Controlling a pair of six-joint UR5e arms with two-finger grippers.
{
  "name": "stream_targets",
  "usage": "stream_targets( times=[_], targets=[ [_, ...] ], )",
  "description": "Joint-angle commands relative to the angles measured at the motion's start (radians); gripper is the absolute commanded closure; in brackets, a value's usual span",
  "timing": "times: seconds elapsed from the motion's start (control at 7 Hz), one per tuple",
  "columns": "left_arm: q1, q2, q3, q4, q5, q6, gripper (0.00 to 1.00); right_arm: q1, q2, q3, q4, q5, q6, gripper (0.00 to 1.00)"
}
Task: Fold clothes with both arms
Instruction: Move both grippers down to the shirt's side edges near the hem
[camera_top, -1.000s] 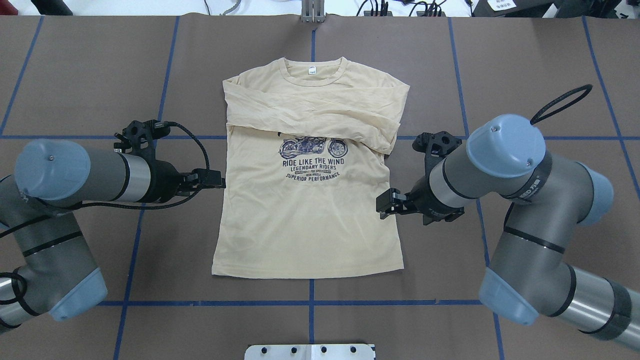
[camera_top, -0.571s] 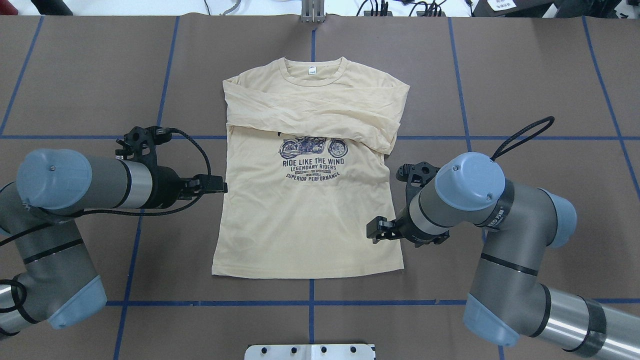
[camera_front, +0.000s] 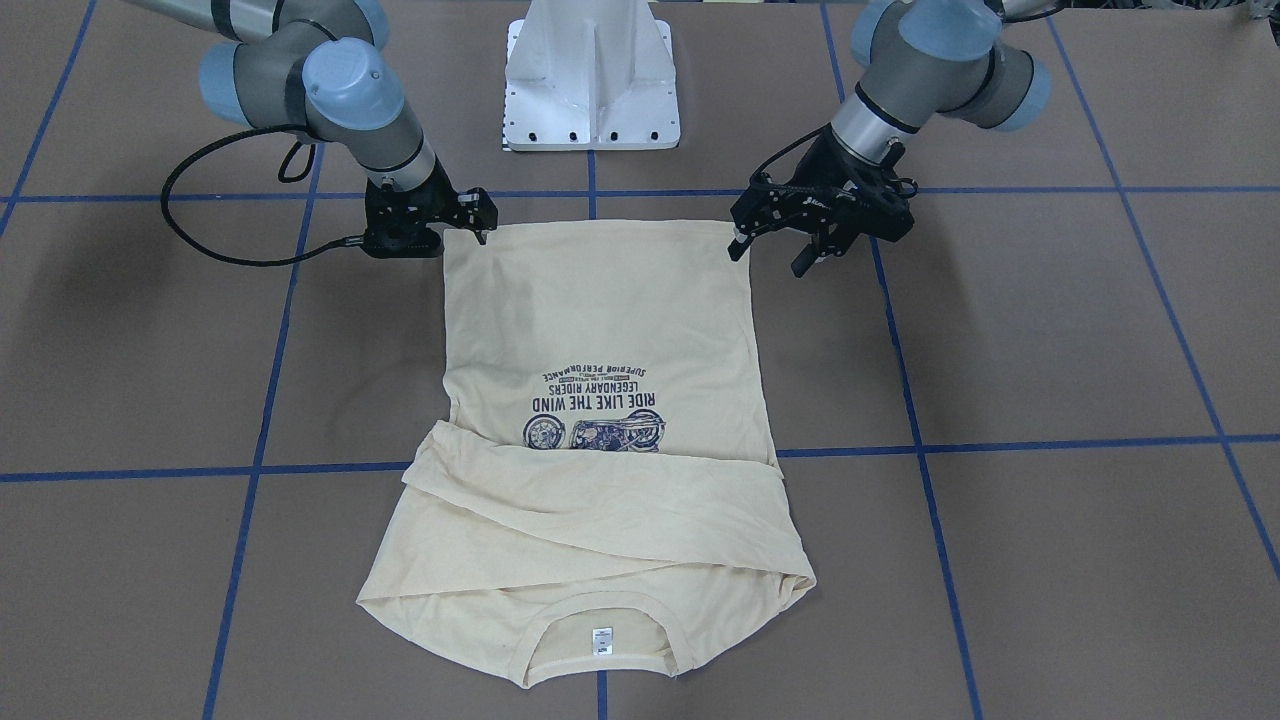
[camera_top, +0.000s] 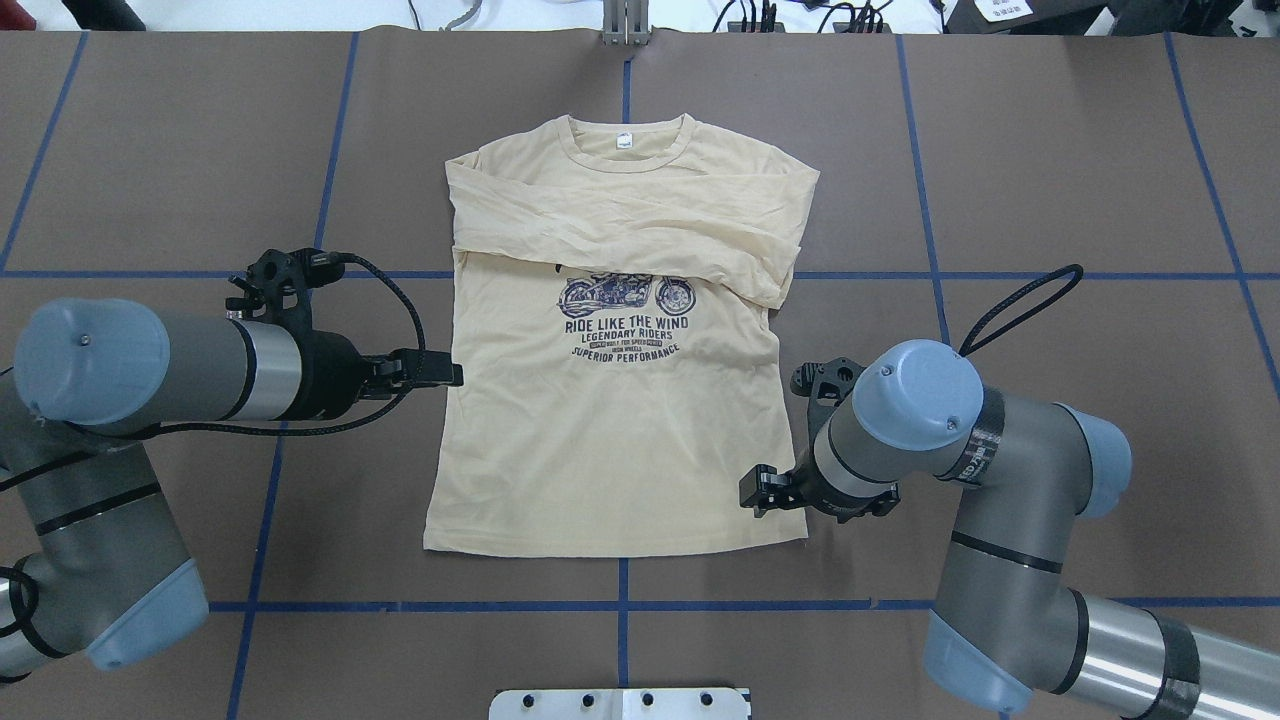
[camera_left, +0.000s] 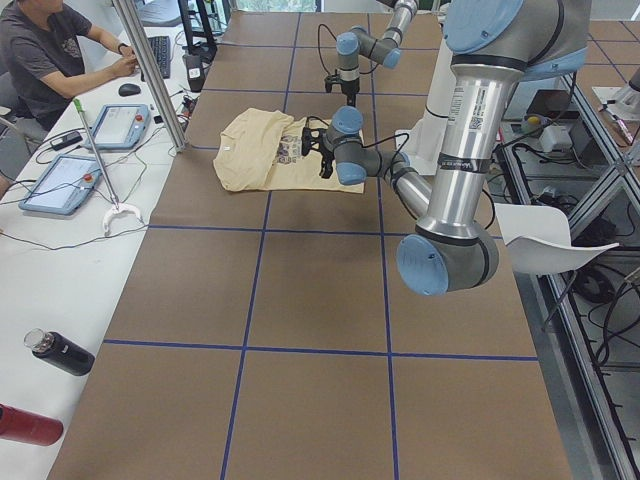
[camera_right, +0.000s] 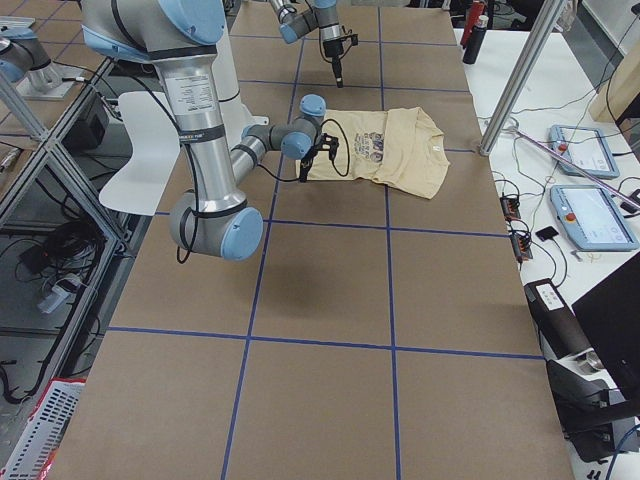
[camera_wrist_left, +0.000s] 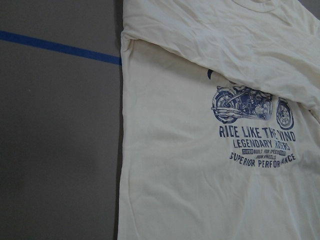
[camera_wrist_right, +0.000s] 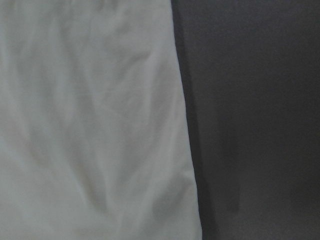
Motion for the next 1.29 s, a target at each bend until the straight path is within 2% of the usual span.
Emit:
stream_targets(
  times=[0.0, 0.14, 0.43, 0.57, 0.86, 1.14],
  targets=[
    [-0.001, 0.002, -0.001, 0.002, 0.000, 0.004, 0.00, -0.017, -0.003, -0.012, -0.004, 0.003, 0.002, 0.08],
    [-0.001, 0.002, -0.001, 0.002, 0.000, 0.004, 0.00, -0.029, -0.003, -0.013, -0.005, 0.003, 0.002, 0.12],
    [0.000, 0.004, -0.001, 0.005, 0.000, 0.004, 0.00, -0.031, -0.003, -0.012, -0.007, 0.009, 0.012, 0.40],
    [-0.001, 0.004, -0.001, 0.002, 0.000, 0.004, 0.00, -0.035, -0.003, -0.012, -0.010, 0.011, 0.014, 0.57],
    [-0.001, 0.004, 0.000, 0.002, 0.000, 0.004, 0.00, -0.035, -0.003, -0.007, -0.046, 0.021, 0.012, 0.70],
    [-0.001, 0.004, -0.001, 0.005, 0.000, 0.004, 0.01, -0.032, -0.002, 0.003, -0.051, 0.027, 0.012, 0.97]
  ],
)
